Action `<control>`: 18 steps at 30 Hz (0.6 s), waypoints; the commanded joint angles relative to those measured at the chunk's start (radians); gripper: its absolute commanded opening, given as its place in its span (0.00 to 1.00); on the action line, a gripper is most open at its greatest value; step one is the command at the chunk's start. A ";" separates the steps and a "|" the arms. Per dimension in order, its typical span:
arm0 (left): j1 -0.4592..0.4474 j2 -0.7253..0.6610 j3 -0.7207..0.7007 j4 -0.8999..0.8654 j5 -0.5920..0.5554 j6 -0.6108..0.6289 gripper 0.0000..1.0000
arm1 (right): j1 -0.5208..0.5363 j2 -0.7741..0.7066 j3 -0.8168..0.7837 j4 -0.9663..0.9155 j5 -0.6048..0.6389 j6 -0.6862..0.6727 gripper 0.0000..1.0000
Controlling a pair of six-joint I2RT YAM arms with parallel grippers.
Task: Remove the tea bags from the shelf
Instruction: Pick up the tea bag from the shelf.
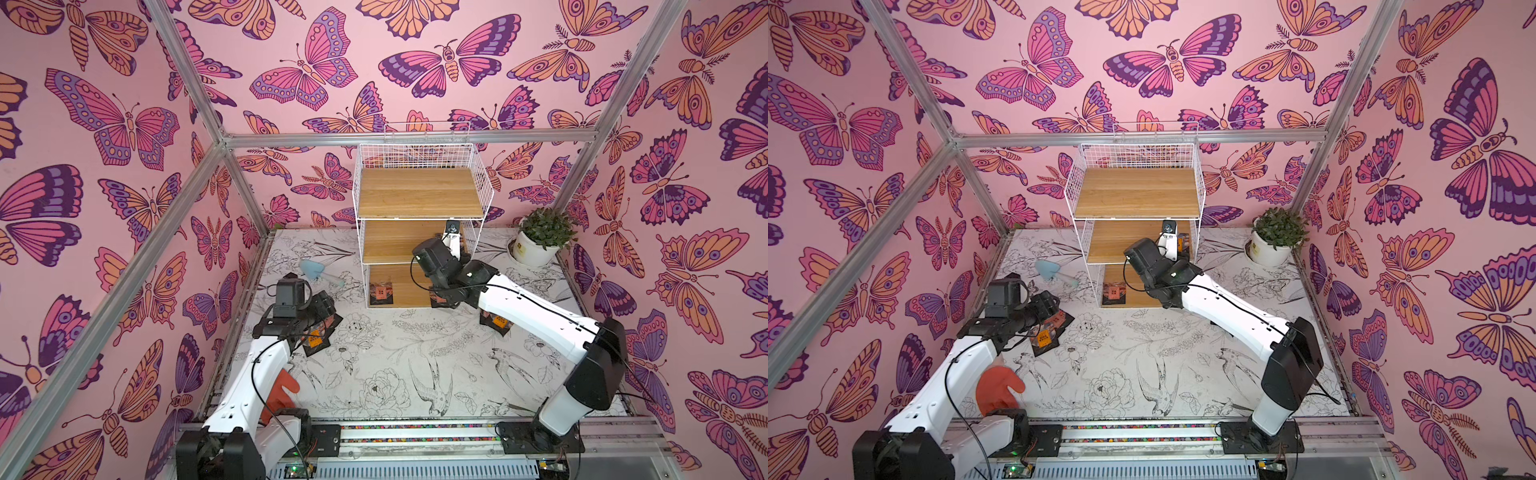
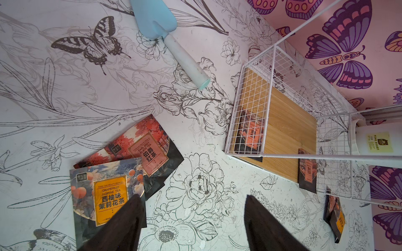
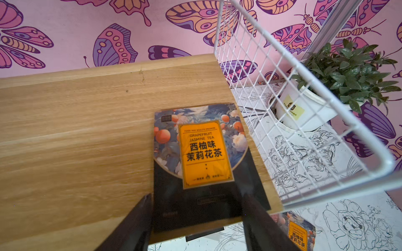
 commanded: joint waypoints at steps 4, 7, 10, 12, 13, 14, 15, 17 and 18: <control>0.007 -0.009 -0.019 0.012 0.004 0.016 0.76 | -0.015 0.022 -0.024 -0.079 -0.018 0.018 0.58; 0.007 -0.009 -0.019 0.012 0.004 0.016 0.76 | -0.020 0.023 -0.025 -0.082 -0.025 0.020 0.53; 0.008 -0.009 -0.020 0.013 0.002 0.016 0.76 | -0.026 0.019 -0.027 -0.085 -0.031 0.020 0.47; 0.008 -0.009 -0.020 0.012 0.002 0.015 0.76 | -0.030 0.016 -0.027 -0.087 -0.039 0.020 0.43; 0.008 -0.009 -0.020 0.013 0.002 0.016 0.76 | -0.032 0.016 -0.028 -0.088 -0.043 0.020 0.40; 0.008 -0.009 -0.020 0.012 0.001 0.015 0.76 | -0.032 0.016 -0.026 -0.089 -0.050 0.020 0.37; 0.008 -0.009 -0.020 0.011 0.001 0.016 0.76 | -0.033 0.016 -0.027 -0.093 -0.054 0.020 0.36; 0.008 -0.012 -0.020 0.011 -0.001 0.016 0.76 | -0.036 0.018 -0.024 -0.095 -0.065 0.023 0.31; 0.008 -0.012 -0.021 0.011 -0.001 0.016 0.76 | -0.039 0.019 -0.025 -0.098 -0.074 0.027 0.29</control>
